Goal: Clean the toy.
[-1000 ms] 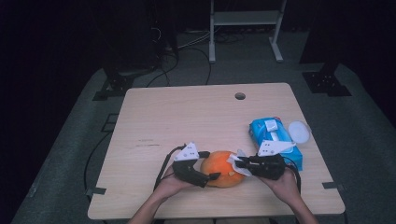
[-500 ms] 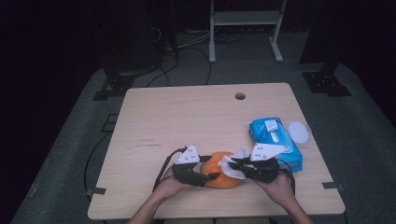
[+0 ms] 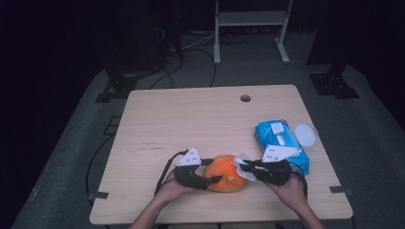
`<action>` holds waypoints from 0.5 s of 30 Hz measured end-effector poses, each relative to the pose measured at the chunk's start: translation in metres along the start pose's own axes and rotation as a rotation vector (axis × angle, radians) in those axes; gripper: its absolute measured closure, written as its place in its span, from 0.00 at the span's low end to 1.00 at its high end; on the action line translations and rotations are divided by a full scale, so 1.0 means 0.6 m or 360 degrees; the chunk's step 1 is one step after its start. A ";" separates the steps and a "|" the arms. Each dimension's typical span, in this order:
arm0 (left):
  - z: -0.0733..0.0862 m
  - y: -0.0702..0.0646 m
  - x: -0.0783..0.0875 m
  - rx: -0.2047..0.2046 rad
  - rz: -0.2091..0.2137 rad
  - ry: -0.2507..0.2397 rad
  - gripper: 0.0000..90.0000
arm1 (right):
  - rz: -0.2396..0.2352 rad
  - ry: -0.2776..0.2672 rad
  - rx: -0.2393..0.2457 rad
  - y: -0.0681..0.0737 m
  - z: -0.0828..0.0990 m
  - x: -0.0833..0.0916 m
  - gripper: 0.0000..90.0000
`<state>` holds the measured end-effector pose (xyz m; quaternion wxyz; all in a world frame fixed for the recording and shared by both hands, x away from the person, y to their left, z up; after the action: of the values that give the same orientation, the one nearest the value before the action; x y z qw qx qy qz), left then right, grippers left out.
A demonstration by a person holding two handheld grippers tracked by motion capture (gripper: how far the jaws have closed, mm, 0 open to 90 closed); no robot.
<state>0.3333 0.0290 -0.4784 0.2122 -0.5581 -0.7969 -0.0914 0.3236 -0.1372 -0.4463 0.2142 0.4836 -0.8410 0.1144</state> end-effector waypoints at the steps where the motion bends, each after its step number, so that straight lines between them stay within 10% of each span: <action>1: 0.000 0.000 0.000 0.0001 0.0002 0.0001 0.36 | 0.0020 0.0012 -0.0011 -0.006 0.004 0.001 0.91; 15: -0.004 -0.007 -0.005 -0.0005 -0.0005 -0.0007 0.35 | -0.0026 -0.0025 -0.0009 0.005 -0.009 -0.002 0.91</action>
<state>0.3306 0.0240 -0.4770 0.2096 -0.5575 -0.7980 -0.0916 0.3226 -0.1327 -0.4421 0.2100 0.4905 -0.8390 0.1065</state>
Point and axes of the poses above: each handheld gripper's, and its own axes: x roughly backward along the jaws, z roughly out of its underside, y roughly to its left, the point moved 8 cm from there along -x, roughly forward along the jaws, and after that the axes turned 2 degrees about -y, right-handed, at the moved point
